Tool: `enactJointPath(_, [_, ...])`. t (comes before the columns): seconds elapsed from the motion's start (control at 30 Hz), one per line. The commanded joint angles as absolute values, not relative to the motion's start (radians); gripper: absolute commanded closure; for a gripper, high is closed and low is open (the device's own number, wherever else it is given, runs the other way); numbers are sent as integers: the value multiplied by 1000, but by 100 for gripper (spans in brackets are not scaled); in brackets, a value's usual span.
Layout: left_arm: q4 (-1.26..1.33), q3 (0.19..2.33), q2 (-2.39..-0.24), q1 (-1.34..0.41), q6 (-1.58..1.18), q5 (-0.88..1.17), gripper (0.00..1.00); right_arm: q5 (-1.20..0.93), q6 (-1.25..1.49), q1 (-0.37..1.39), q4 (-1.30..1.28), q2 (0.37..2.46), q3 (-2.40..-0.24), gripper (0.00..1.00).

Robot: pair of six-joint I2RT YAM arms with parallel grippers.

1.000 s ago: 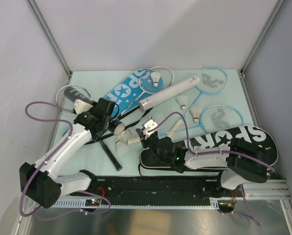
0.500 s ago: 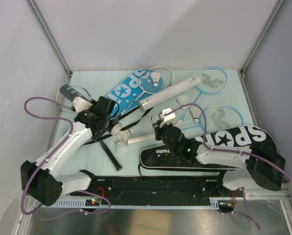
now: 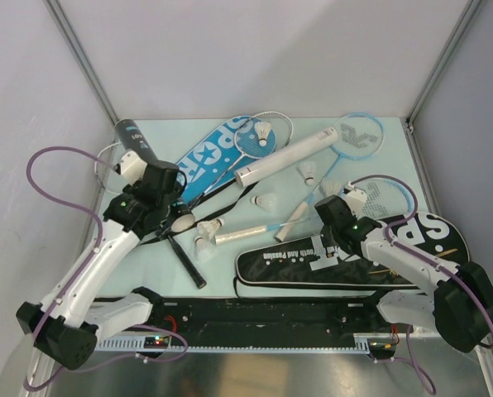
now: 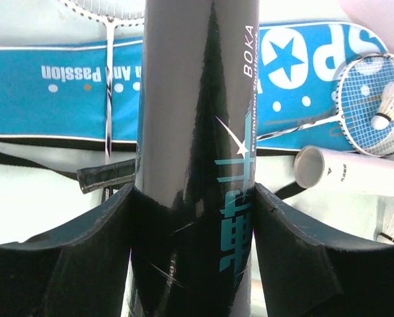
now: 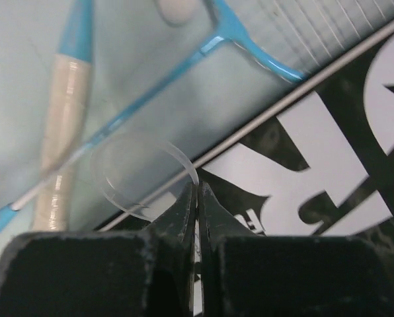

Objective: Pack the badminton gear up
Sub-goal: Place the lid at the center of the board.

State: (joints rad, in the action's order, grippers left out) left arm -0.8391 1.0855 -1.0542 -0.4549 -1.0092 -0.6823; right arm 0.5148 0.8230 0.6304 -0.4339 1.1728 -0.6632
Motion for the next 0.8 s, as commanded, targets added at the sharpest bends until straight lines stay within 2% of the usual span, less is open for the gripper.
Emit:
enactJointPath(0.0, [-718,1063,-967,-422,-824,-660,92,553,946,613,-569,1164,-660,100])
enactJointPath(0.1, [-681,1041,-930,-393,-782,-600,92,555,912,601,-536,1162,-660,97])
enactJointPath(0.27, [-667,1014,-906,-359,-767,-551,93,395,638,510,-336,1131,-674,62])
enactJointPath(0.37, [-643,1000,-906,-350,-732,-498,92,202,506,393,-206,1159,-701,53])
enactJointPath(0.5, [-610,977,-903,-349,-677,-420,91,-9,358,261,-178,1274,-827,47])
enactJointPath(0.77, [-589,948,-895,-348,-626,-311,91,-173,117,185,-318,1506,-1144,43])
